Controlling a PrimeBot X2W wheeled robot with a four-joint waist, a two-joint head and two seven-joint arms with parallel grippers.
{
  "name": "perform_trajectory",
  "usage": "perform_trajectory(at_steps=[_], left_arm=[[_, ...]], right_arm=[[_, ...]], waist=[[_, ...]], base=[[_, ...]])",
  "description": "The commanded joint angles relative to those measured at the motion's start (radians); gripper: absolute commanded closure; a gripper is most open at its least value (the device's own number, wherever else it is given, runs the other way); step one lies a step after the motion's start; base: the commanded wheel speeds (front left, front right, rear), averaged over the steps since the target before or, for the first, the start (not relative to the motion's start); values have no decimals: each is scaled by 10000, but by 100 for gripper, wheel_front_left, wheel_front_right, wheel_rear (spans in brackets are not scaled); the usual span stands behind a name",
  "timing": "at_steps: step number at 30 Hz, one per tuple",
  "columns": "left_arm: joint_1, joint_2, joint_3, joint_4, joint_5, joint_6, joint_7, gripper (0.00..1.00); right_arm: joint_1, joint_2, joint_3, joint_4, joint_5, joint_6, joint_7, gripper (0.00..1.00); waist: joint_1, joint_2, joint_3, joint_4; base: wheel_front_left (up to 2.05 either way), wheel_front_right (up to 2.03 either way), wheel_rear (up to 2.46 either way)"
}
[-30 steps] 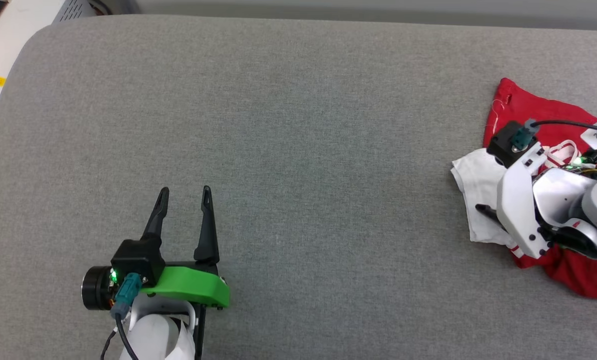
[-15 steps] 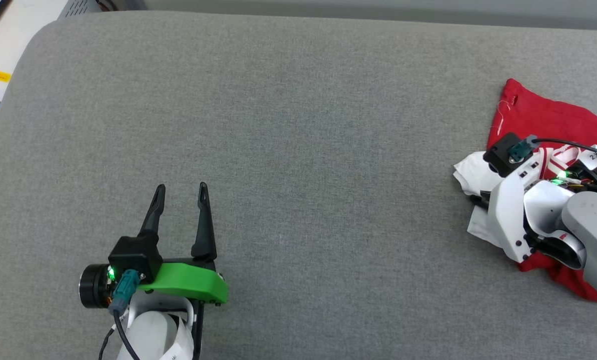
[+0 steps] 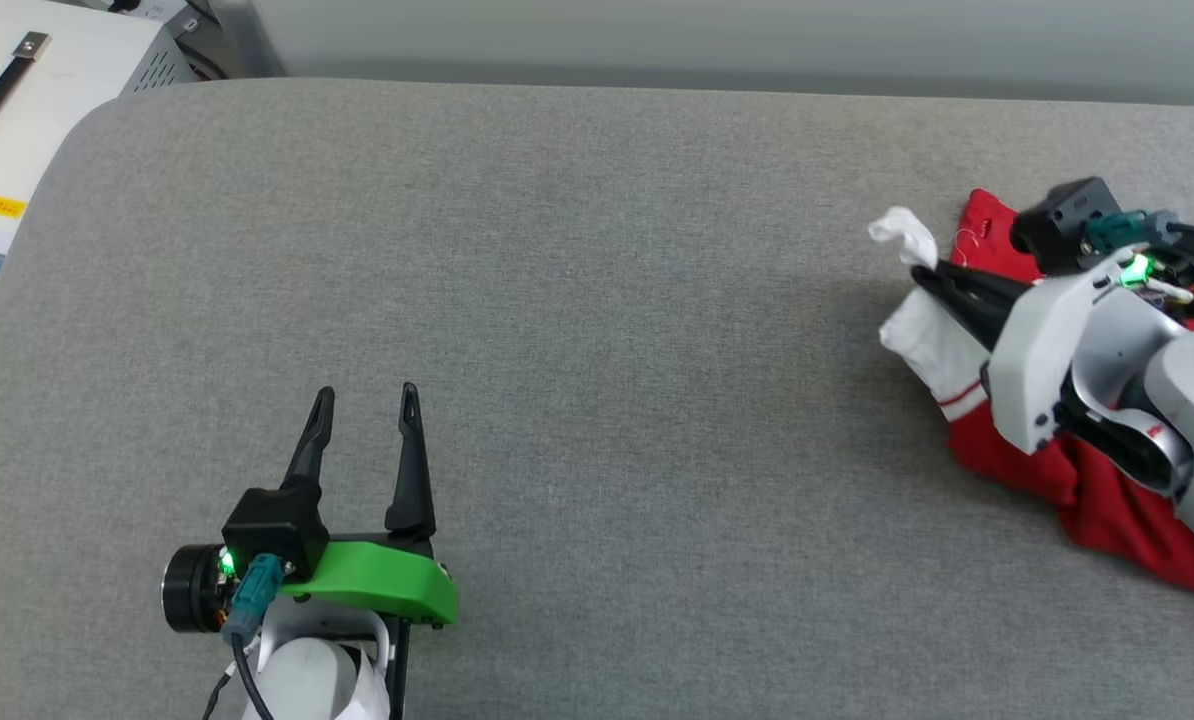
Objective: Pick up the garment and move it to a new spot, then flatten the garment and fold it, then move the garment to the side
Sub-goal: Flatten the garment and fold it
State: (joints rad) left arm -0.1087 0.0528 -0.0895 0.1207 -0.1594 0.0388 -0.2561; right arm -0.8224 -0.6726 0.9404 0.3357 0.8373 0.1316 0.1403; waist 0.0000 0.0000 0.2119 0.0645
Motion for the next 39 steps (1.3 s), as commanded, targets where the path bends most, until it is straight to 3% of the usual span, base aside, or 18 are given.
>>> perform_trajectory(at_steps=[1, 9, 23, 31, 36, 37, 38, 39], left_arm=[[40, -26, -15, -5, 58, -50, -57, 0], [-97, -26, -161, -69, -71, 24, -57, 0], [-360, -26, -136, -120, -214, 156, -57, 0], [-526, -26, -259, -159, -333, 253, -57, 0], [-559, -26, -239, -135, -351, 291, -57, 0], [-545, -26, -223, -114, -335, 289, -57, 0], [-538, -26, -209, -90, -321, 285, -57, 0], [-534, -26, -184, -64, -295, 270, -57, 0]], right_arm=[[-252, 247, -79, -83, -138, -9, -113, 100], [-1146, 1808, 222, 261, -728, -9, -193, 100], [-1979, 4834, 3194, 2048, -567, -9, -407, 100], [-654, 5161, 3393, 3139, -949, -9, 798, 100], [-282, 5076, 3396, 3549, -1028, -9, 789, 100], [-293, 5092, 3396, 3519, -1094, -9, 621, 84], [-308, 5109, 3396, 3478, -1092, -9, 428, 62], [-346, 5131, 3396, 3402, -1084, -9, 159, 0]], waist=[[0, 0, 30, 65], [0, 0, 371, 567], [0, 0, 896, 1167], [0, 0, 1158, 1274], [0, 0, 1206, 1172], [0, 0, 1174, 1126], [0, 0, 1136, 1089], [0, 0, 1082, 1040]], base=[[0, 0, 0], [0, 0, 0], [0, 0, 0], [0, 0, 0], [0, 0, 0], [0, 0, 0], [0, 0, 0], [0, 0, 0]])
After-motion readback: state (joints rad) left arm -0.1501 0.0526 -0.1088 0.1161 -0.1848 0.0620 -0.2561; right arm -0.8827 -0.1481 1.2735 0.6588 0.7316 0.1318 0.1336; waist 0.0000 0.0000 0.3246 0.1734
